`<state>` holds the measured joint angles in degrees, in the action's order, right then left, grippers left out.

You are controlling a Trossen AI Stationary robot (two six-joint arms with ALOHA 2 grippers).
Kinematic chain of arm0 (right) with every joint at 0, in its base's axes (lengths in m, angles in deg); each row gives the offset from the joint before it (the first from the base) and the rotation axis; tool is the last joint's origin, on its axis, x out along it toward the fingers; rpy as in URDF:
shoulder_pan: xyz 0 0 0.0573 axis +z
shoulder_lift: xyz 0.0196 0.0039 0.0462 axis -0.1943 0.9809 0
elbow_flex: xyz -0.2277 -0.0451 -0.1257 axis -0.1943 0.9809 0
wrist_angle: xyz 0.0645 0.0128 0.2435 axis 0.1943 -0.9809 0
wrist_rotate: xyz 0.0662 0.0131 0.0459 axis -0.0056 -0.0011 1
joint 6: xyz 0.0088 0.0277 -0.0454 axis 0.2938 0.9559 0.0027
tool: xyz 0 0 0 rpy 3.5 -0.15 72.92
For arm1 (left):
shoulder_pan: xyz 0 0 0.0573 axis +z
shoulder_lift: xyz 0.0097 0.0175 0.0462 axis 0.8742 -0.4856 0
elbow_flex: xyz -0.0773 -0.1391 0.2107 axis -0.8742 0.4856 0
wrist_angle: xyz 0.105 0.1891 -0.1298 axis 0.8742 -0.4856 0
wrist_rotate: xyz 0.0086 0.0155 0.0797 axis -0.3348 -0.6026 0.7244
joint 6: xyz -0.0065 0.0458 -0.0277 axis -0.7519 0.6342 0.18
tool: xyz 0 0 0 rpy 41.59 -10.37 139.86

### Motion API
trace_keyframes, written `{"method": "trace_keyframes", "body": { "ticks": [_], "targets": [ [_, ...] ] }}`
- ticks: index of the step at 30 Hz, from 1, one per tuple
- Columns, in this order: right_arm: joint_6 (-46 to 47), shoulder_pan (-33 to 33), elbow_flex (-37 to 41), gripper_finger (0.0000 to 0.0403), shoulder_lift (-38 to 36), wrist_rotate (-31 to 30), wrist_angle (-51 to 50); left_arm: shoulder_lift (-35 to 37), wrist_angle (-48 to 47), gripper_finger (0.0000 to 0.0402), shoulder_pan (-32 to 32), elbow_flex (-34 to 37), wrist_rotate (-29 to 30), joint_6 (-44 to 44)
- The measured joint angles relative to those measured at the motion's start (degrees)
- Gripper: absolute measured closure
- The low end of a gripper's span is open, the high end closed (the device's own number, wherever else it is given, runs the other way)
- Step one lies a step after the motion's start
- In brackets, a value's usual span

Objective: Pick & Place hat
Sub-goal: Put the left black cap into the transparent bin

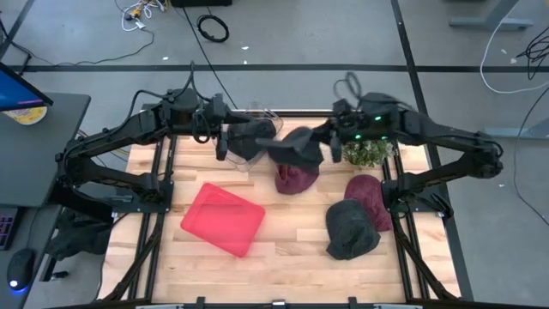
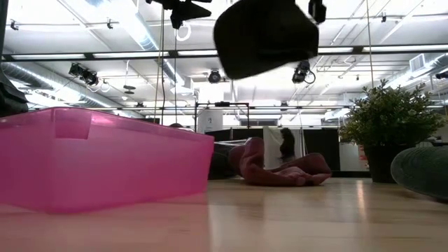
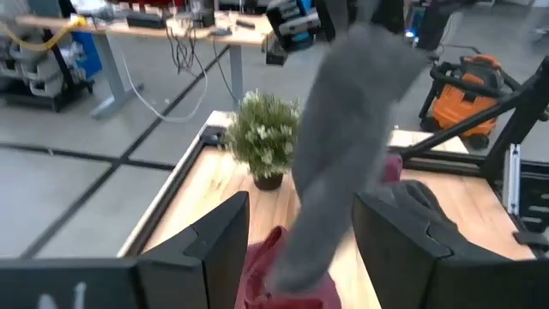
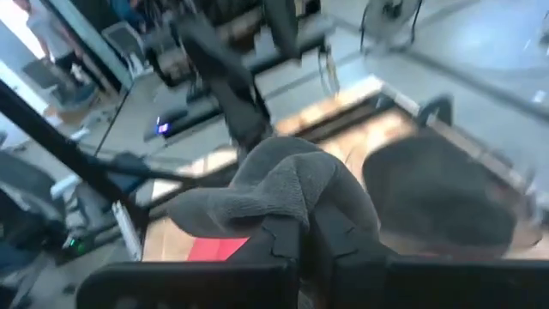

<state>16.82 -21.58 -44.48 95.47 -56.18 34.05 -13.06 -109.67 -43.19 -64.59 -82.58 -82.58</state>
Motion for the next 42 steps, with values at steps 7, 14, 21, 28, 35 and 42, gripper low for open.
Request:
{"method": "trace_keyframes", "body": {
  "ticks": [7,14,21,28,35,42],
  "targets": [
    [-3.41,-0.11,-3.96,0.0402,-3.46,-1.85,0.77,0.00,6.60,0.0193,0.06,0.00,-0.01,0.75],
    [-7.24,-0.11,-8.09,0.0403,-4.10,-1.11,5.29,0.02,14.60,0.0193,0.02,0.00,-1.28,-0.91],
    [-7.66,-0.09,-8.84,0.0403,-4.03,3.31,14.46,0.02,21.66,0.0185,0.00,0.00,-4.87,-3.82],
    [-6.85,-0.09,-8.84,0.0403,-3.79,5.48,17.79,-0.66,24.85,0.0120,0.00,-0.04,-5.25,-3.90],
    [-6.11,-0.09,-8.84,0.0403,-1.92,7.27,20.72,-4.02,32.38,0.0079,0.00,-0.04,-8.42,-3.93],
    [-5.98,-0.09,-8.84,0.0403,-0.31,9.08,24.71,-7.33,35.40,0.0076,-0.54,-0.04,-8.98,-3.81]
  ]
}}
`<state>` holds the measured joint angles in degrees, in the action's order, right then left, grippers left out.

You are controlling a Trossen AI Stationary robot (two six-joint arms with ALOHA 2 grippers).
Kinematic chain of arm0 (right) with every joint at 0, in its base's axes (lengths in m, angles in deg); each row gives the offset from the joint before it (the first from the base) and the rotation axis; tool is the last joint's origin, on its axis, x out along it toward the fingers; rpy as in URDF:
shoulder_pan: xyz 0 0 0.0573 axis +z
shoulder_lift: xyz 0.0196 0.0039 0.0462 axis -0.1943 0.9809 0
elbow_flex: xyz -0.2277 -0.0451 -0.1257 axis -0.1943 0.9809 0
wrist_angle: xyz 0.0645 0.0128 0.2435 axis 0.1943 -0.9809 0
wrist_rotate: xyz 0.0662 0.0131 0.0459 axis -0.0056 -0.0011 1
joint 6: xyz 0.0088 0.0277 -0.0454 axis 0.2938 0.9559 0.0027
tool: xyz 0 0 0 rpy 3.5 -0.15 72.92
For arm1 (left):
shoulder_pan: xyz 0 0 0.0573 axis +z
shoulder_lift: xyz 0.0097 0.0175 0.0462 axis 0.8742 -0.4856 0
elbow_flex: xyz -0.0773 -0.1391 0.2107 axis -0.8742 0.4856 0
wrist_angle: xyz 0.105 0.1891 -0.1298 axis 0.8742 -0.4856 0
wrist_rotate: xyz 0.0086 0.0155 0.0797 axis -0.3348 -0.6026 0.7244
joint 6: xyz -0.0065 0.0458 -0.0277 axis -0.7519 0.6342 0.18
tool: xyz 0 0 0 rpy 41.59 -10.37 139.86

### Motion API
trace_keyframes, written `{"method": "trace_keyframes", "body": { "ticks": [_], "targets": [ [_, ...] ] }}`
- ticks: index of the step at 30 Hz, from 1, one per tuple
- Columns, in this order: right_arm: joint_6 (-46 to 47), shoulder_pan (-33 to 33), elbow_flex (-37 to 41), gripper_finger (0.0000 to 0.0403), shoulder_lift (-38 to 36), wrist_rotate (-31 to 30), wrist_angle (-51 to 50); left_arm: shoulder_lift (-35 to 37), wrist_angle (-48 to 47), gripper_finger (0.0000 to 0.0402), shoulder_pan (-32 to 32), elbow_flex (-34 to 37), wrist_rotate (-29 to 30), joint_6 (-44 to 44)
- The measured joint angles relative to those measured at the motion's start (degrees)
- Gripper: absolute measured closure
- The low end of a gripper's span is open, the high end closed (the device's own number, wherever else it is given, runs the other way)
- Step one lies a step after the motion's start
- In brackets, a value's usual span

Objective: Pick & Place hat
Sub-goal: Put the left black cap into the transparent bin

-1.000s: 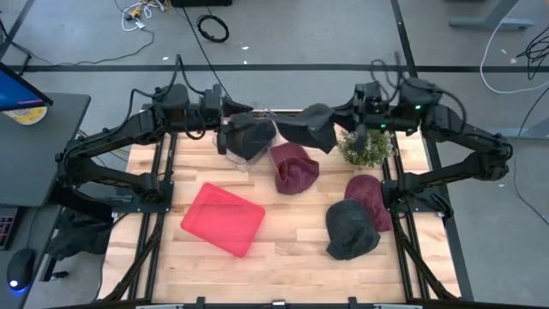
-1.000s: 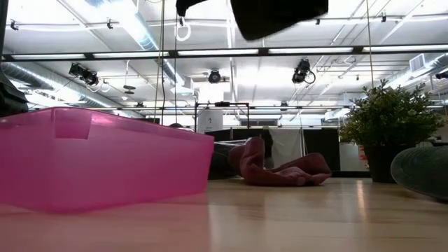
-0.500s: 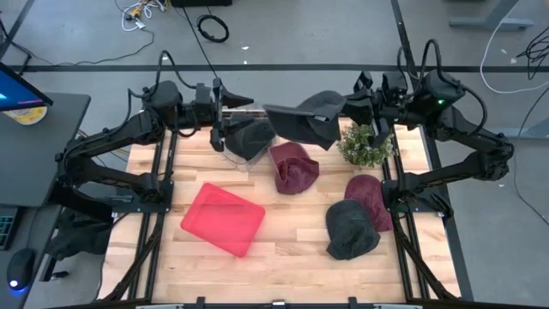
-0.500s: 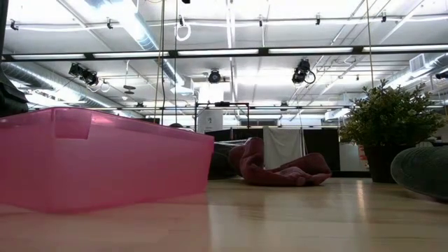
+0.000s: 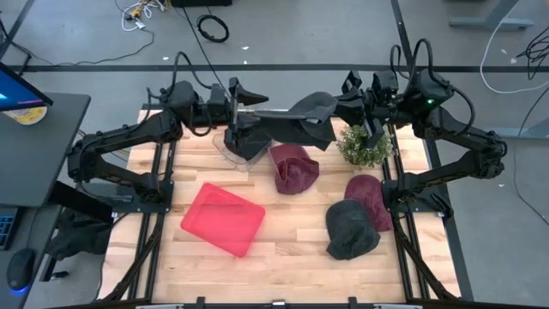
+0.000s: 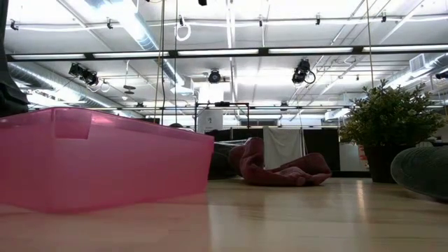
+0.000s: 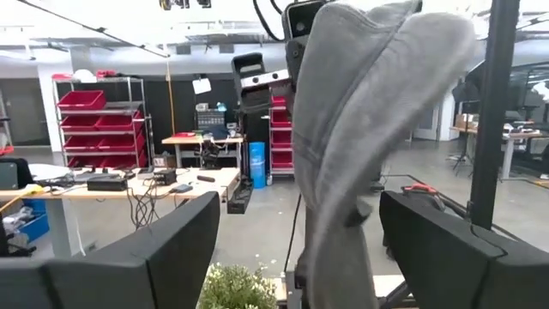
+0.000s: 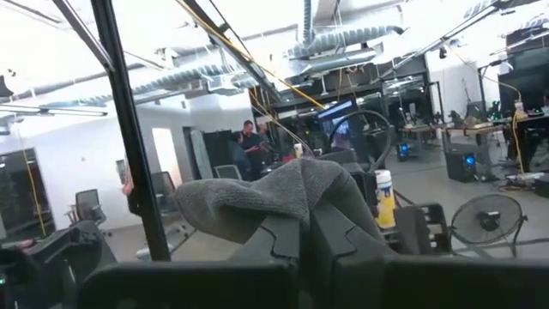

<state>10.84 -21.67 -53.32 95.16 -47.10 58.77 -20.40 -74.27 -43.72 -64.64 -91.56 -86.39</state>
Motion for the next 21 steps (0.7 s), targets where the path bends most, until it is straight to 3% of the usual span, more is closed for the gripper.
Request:
{"method": "trace_keyframes", "body": {
  "ticks": [6,10,16,21],
  "targets": [
    [0.35,0.00,0.00,0.0403,0.50,-0.04,0.87,-1.06,2.32,0.0109,-1.67,0.04,-0.09,5.99],
    [1.35,-0.25,0.04,0.0402,0.74,-0.51,0.71,-0.91,3.06,0.0189,-2.11,0.02,-0.12,10.83],
    [2.86,-0.98,0.04,0.0396,0.72,-0.59,0.67,-0.82,2.96,0.0367,-2.04,0.02,-0.06,14.15],
    [4.25,-0.98,0.04,0.0357,0.72,1.86,-0.12,-0.82,2.93,0.0385,-2.04,0.02,0.19,18.69]
  ]
}}
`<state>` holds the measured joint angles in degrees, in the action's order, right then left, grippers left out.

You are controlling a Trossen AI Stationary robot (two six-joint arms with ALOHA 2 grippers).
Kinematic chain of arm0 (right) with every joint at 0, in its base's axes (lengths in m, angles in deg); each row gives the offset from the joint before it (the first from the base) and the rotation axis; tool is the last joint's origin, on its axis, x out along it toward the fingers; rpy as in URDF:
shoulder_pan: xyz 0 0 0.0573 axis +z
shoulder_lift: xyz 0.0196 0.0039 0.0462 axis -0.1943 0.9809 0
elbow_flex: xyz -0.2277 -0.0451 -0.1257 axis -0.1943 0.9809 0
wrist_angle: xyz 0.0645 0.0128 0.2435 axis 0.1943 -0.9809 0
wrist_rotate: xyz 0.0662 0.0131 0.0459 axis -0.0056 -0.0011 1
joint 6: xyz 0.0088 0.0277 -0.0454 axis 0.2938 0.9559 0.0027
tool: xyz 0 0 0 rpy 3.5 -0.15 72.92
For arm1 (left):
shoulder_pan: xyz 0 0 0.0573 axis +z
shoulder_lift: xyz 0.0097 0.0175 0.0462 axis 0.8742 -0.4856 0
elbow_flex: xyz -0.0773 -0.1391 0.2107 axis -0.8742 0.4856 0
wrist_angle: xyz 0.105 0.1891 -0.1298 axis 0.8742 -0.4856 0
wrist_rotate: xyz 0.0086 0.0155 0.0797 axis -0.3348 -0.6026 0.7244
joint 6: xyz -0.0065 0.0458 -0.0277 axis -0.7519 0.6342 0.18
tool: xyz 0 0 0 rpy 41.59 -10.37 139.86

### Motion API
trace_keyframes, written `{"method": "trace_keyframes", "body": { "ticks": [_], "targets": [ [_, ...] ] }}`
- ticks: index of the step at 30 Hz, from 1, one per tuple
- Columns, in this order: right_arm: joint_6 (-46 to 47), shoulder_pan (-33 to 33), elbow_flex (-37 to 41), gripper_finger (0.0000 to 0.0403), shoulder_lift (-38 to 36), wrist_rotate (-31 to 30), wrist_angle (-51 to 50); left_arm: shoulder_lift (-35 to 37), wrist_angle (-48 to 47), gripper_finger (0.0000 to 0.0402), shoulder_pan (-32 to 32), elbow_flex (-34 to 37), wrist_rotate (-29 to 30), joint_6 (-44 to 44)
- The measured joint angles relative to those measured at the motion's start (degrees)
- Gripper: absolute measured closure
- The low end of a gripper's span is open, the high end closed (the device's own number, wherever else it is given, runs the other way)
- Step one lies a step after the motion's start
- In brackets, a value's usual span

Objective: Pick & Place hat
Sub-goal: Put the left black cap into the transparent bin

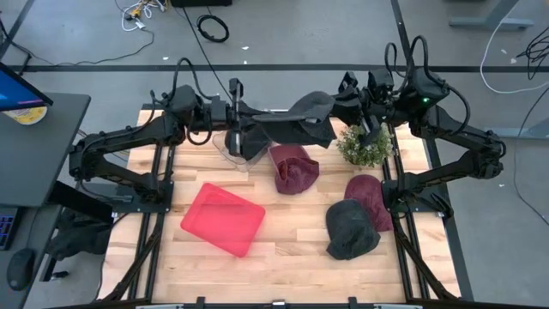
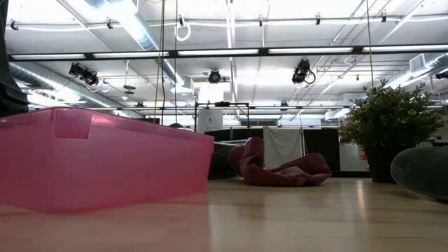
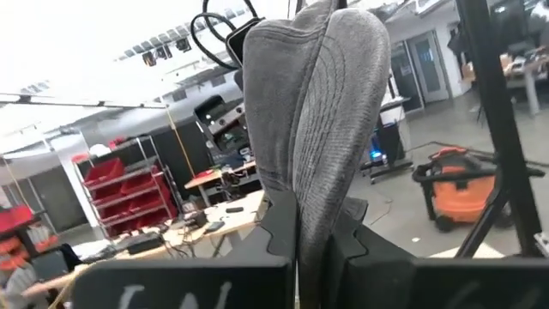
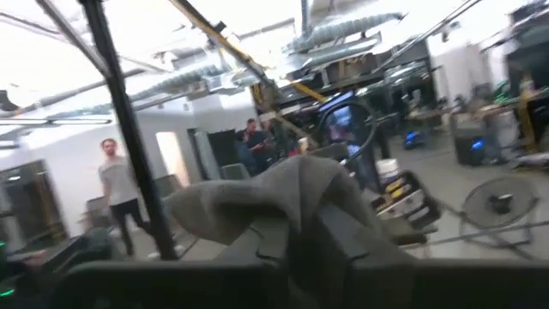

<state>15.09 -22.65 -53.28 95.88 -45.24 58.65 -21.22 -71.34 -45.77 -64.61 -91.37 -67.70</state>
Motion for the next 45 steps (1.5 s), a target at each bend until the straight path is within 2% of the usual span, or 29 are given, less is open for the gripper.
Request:
{"method": "trace_keyframes", "body": {
  "ticks": [3,12,14,17,20,26,29,32,38,45],
  "targets": [
    [1.29,0.00,0.00,0.0298,-0.21,1.16,-1.19,0.75,-0.12,0.0390,0.02,0.09,0.06,2.45],
    [3.33,-1.03,0.00,0.0077,-2.59,1.03,-2.32,4.43,-0.05,0.0390,0.76,0.07,0.21,15.08],
    [4.47,-1.62,0.00,0.0043,-3.28,1.04,-2.72,5.66,-0.07,0.0390,0.79,0.07,0.26,18.29],
    [5.34,-2.34,0.00,0.0016,-4.54,0.98,-4.56,7.52,-0.28,0.0390,0.76,0.05,2.01,23.30],
    [6.21,-3.03,0.00,0.0012,-5.74,0.98,-8.22,9.13,-4.55,0.0390,0.78,-1.31,4.50,29.92],
    [8.15,-3.50,0.00,0.0039,-5.94,0.96,-12.82,8.01,-34.03,0.0390,0.76,-14.20,14.81,44.06],
    [8.18,-3.50,0.00,0.0055,-5.35,0.96,-12.93,5.97,-46.09,0.0390,0.79,-20.41,18.48,48.29],
    [7.58,-3.50,0.00,0.0069,-4.69,0.96,-13.04,3.84,-54.26,0.0390,0.79,-25.07,21.83,52.40],
    [6.10,-3.48,0.00,0.0087,-3.68,0.98,-14.74,-0.15,-60.20,0.0390,0.72,-26.16,28.79,63.60],
    [5.48,-3.48,0.00,0.0099,-3.33,0.98,-16.87,-4.32,-67.31,0.0390,0.79,-26.13,37.42,82.14]
  ]
}}
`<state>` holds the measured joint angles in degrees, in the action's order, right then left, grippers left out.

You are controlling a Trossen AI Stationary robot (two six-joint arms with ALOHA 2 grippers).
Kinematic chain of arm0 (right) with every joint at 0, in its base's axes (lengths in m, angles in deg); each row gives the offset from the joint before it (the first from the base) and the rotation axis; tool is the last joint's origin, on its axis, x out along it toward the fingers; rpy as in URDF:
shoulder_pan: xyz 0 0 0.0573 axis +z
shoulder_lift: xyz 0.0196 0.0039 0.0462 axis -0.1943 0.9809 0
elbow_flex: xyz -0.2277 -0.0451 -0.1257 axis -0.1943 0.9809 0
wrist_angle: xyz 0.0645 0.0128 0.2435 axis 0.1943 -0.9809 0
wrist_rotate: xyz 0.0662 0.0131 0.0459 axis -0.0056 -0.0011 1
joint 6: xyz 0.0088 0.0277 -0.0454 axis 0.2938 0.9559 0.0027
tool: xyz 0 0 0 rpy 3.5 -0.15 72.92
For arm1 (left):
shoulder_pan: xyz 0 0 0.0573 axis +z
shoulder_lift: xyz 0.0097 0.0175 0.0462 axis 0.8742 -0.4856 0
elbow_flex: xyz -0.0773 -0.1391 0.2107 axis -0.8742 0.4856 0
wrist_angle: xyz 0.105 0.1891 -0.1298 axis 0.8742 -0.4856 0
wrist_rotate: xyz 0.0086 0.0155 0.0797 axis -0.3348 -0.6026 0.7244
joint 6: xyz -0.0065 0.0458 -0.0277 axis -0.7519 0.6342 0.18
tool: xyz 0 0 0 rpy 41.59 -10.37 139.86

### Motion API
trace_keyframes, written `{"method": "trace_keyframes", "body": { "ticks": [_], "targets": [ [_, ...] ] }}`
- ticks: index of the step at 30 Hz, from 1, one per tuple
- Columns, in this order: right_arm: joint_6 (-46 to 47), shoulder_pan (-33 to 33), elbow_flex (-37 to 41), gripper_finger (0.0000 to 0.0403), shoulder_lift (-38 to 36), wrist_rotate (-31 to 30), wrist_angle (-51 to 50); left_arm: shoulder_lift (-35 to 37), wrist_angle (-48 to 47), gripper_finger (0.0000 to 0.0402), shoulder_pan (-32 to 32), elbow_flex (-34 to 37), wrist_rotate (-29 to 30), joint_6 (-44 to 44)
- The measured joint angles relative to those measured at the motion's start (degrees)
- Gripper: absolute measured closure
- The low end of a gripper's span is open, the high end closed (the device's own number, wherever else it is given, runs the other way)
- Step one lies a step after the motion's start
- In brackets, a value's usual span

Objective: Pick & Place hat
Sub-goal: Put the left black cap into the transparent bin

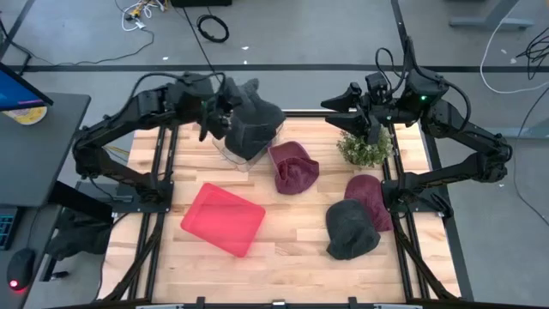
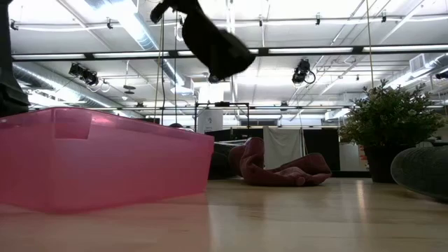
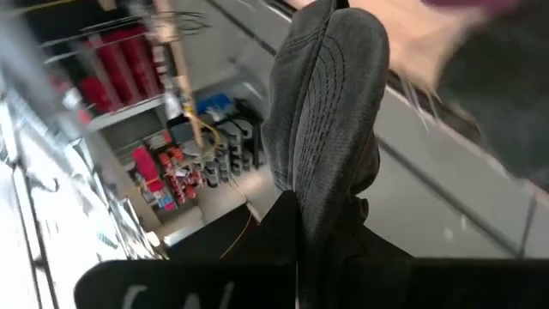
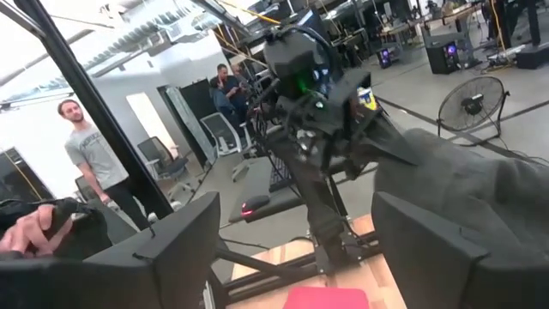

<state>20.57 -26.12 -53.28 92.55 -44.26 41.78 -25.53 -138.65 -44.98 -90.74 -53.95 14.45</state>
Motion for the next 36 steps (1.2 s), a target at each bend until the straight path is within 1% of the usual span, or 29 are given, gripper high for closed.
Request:
{"method": "trace_keyframes", "body": {
  "ticks": [4,7,12,16,19,24,27,30,33,36],
  "targets": [
    [0.00,0.00,0.00,0.0104,0.04,0.00,-0.30,-2.00,-3.04,0.0390,1.13,0.01,1.53,0.83],
    [0.21,0.02,0.00,0.0109,0.28,0.01,-0.40,-3.61,-5.24,0.0390,2.34,0.02,1.65,-1.26],
    [0.04,0.02,0.00,0.0115,0.27,0.00,-0.70,-3.90,-4.47,0.0390,3.62,0.05,-2.83,-8.81],
    [0.02,0.02,0.00,0.0115,0.29,0.00,-0.93,-3.54,-1.46,0.0390,4.68,0.05,-5.94,-20.34],
    [-0.31,0.02,0.00,0.0115,0.29,0.00,-1.22,-3.29,0.28,0.0390,4.92,0.01,-6.45,-29.85],
    [-0.76,0.02,0.00,0.0115,0.60,-0.01,-1.78,-3.22,-0.05,0.0390,3.36,0.01,-7.16,-35.04],
    [-0.75,0.00,0.00,0.0115,0.98,-1.07,-2.85,-2.70,-0.25,0.0390,1.63,0.05,-6.24,-33.15],
    [1.29,-0.67,0.00,0.0115,1.14,-6.17,-5.60,-2.26,-0.08,0.0390,-0.93,0.01,-4.21,-26.12],
    [4.98,-2.67,0.02,0.0115,1.21,-9.97,-10.30,-1.98,0.83,0.0390,-3.73,0.07,0.35,-21.68],
    [6.77,-5.89,0.69,0.0114,1.36,-8.95,-12.02,-1.66,3.02,0.0390,-6.04,0.05,3.90,-20.11]
  ]
}}
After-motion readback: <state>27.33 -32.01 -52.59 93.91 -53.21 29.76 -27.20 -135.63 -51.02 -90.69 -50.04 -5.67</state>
